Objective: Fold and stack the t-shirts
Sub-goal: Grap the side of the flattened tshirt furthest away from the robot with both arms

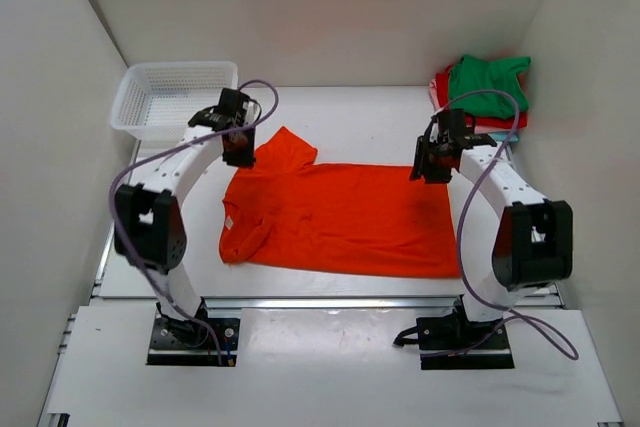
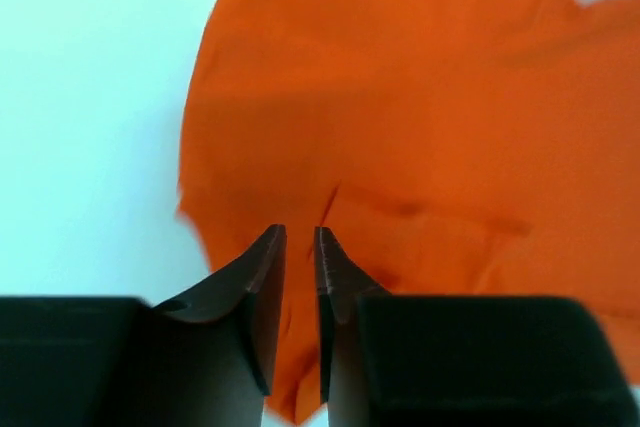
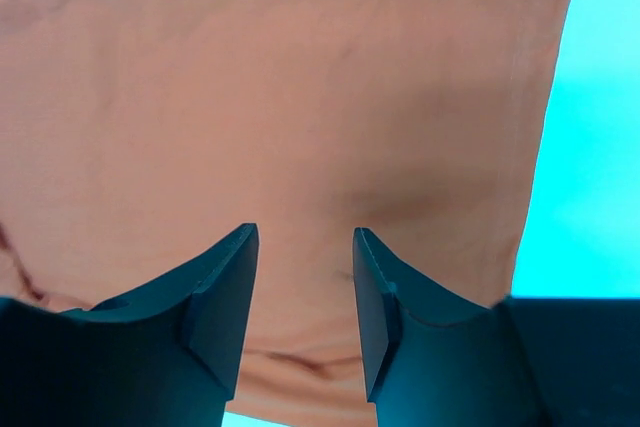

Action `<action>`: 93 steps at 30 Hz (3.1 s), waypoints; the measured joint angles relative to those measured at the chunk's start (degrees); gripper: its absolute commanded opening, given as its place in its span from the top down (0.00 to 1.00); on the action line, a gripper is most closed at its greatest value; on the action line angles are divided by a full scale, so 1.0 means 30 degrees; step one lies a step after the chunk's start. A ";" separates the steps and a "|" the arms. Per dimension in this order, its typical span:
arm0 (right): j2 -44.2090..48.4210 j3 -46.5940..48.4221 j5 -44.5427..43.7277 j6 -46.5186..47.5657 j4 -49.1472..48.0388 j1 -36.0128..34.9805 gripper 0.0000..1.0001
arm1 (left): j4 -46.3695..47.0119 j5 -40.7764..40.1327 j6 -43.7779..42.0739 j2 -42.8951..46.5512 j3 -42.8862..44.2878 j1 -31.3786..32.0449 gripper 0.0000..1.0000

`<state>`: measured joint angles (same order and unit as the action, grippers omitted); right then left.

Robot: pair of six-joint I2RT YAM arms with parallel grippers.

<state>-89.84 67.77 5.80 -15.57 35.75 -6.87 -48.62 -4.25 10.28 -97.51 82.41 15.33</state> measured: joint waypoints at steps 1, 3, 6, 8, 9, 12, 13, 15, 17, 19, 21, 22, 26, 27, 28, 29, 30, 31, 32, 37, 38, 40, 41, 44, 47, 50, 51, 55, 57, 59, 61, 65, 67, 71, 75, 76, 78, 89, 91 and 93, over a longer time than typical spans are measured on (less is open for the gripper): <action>-0.0495 0.0262 -0.0007 0.0058 0.0015 0.0109 0.59 | 0.0321 0.0379 0.0095 -0.0911 0.0780 -0.0124 0.54; -0.1676 0.0940 -0.0051 0.0124 0.0022 0.0328 0.58 | 0.1093 0.1137 0.0321 -0.2783 0.2339 -0.0430 0.52; -0.3337 0.1902 -0.0058 0.0146 -0.0058 0.0583 0.57 | 0.2222 0.2004 0.0750 -0.5406 0.4736 -0.0729 0.51; -0.4255 0.2506 -0.0058 0.0153 -0.0066 0.0852 0.56 | 0.2681 0.2448 0.0940 -0.7220 0.6688 -0.0874 0.45; -0.4634 0.2783 -0.0066 0.0146 -0.0066 0.1005 0.56 | 0.2892 0.2652 0.1035 -0.8102 0.7686 -0.0882 0.44; -0.5340 0.3432 -0.0080 0.0124 -0.0087 0.1537 0.56 | 0.3133 0.3191 0.1333 -1.0775 1.0928 -0.0794 0.44; -0.5457 0.3577 -0.0080 0.0102 -0.0080 0.1734 0.55 | 0.3147 0.3308 0.1406 -1.1730 1.2094 -0.0736 0.44; -0.5617 0.3905 -0.0138 0.0095 -0.0087 0.2018 0.55 | 0.2849 0.3439 0.1479 -1.3478 1.4324 -0.0619 0.43; -0.5683 0.4138 -0.0138 0.0051 -0.0204 0.2433 0.55 | 0.2127 0.3439 0.1494 -1.5314 1.6844 -0.0459 0.41; -0.5683 0.4277 -0.0146 0.0022 -0.0262 0.2761 0.54 | 0.1494 0.3417 0.1515 -1.6888 1.8892 -0.0291 0.40; -0.5683 0.4313 -0.0153 0.0029 -0.0379 0.3089 0.54 | 0.0758 0.3417 0.1501 -1.8054 2.0203 -0.0117 0.40; -0.5683 0.4313 -0.0146 0.0022 -0.0408 0.3249 0.54 | 0.0466 0.3388 0.1486 -1.8309 2.0283 -0.0044 0.40; -0.5705 0.4313 -0.0124 -0.0109 -0.0532 0.3716 0.50 | 0.0219 0.3111 0.1326 -1.8098 1.9628 0.0131 0.67; -0.5741 0.4313 -0.0117 -0.0138 -0.0568 0.3752 0.49 | 0.0393 0.3060 0.1319 -1.7974 1.9292 0.0168 0.80; -0.5807 0.4313 -0.0124 -0.0211 -0.0641 0.3840 0.47 | 0.0415 0.3082 0.1239 -1.7850 1.9016 0.0175 0.86; -0.5916 0.4313 -0.0131 -0.0277 -0.0692 0.3891 0.47 | 0.0423 0.3126 0.1180 -1.7806 1.8870 0.0175 0.97; -0.6047 0.4313 -0.0102 -0.0306 -0.0743 0.3956 0.47 | 0.0444 0.3169 0.1246 -1.7799 1.8826 0.0175 1.00; -0.6186 0.4313 -0.0080 -0.0328 -0.0801 0.3971 0.46 | 0.0481 0.3315 0.1231 -1.7784 1.8797 0.0168 1.00; -0.6339 0.4313 -0.0058 -0.0386 -0.0874 0.3985 0.46 | 0.0488 0.3417 0.1209 -1.7784 1.8797 0.0138 1.00; -0.7351 0.4342 0.0080 -0.0743 -0.1239 0.4065 0.46 | 0.0459 0.3869 0.1202 -1.7784 1.8797 -0.0015 0.56; -0.7577 0.4371 0.0058 -0.0787 -0.1260 0.4058 0.46 | 0.0430 0.3920 0.1122 -1.7784 1.8797 -0.0058 0.50; -0.8123 0.4503 -0.0022 -0.0867 -0.1217 0.3993 0.45 | 0.0430 0.4182 0.1348 -1.7631 1.8782 -0.0109 0.44; -0.8393 0.4590 -0.0146 -0.0911 -0.1217 0.3927 0.45 | 0.0408 0.4182 0.1341 -1.7558 1.8688 -0.0146 0.38; -0.8531 0.5005 -0.0408 -0.0984 -0.1151 0.3810 0.44 | 0.0648 0.4080 0.1406 -1.7056 1.7915 -0.0291 0.24; -0.8597 0.5020 -0.0707 -0.1035 -0.1093 0.3789 0.43 | 0.0918 0.3869 0.1530 -1.6444 1.6925 -0.0466 0.23; -0.8619 0.5020 -0.0882 -0.1107 -0.1100 0.3745 0.44 | 0.1268 0.3854 0.1545 -1.6087 1.6254 -0.0678 0.22; -0.8619 0.5020 -0.0918 -0.1107 -0.1115 0.3694 0.42 | 0.1377 0.3869 0.1588 -1.5985 1.6065 -0.0736 0.23; -0.8612 0.4976 -0.1086 -0.1158 -0.1202 0.3687 0.43 | 0.2266 0.4313 0.1807 -1.5314 1.4855 -0.0947 0.24; -0.8612 0.4962 -0.1093 -0.1166 -0.1217 0.3694 0.43 | 0.2747 0.4481 0.1967 -1.4724 1.4018 -0.1020 0.23; -0.8597 0.4932 -0.1100 -0.1166 -0.1239 0.3694 0.42 | 0.3075 0.4590 0.2113 -1.4185 1.3602 -0.1078 0.22; -0.8597 0.4925 -0.1107 -0.1166 -0.1239 0.3723 0.43 | 0.3497 0.4612 0.2200 -1.3865 1.3595 -0.1078 0.22; -0.8561 0.4896 -0.1137 -0.1151 -0.1268 0.3767 0.43 | 0.3759 0.4488 0.2178 -1.3646 1.4090 -0.1071 0.21; -0.8444 0.4692 -0.1151 -0.1144 -0.1392 0.3825 0.43 | 0.3424 0.4211 0.2091 -1.3770 1.4666 -0.1071 0.21; -0.8276 0.4422 -0.1158 -0.1086 -0.1457 0.4022 0.43 | 0.2936 0.3555 0.1872 -1.4324 1.6116 -0.1064 0.22; -0.8247 0.4401 -0.1188 -0.1013 -0.1486 0.4204 0.43 | 0.2229 0.3053 0.1734 -1.5606 1.7500 -0.1035 0.23; -0.8240 0.4386 -0.1224 -0.0991 -0.1494 0.4240 0.43 | 0.1865 0.2922 0.1712 -1.6116 1.8003 -0.0976 0.24; -0.8233 0.4357 -0.1231 -0.0947 -0.1515 0.4328 0.43 | 0.1377 0.2579 0.1647 -1.7136 1.8833 -0.0940 0.23; -0.8021 0.4197 -0.1297 -0.0947 -0.1632 0.4459 0.42 | -0.0087 0.2441 0.1450 -1.7981 1.9394 -0.0503 0.83; -0.8014 0.4197 -0.1311 -0.0947 -0.1639 0.4459 0.42 | -0.0066 0.2645 0.1501 -1.7966 1.9300 -0.0525 1.00; -0.8021 0.4197 -0.1348 -0.0954 -0.1661 0.4459 0.43 | -0.0022 0.2863 0.1457 -1.7937 1.9249 -0.0517 1.00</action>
<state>-113.91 80.36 1.76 -18.44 30.76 6.50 -48.69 4.34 14.66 -151.33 140.16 13.78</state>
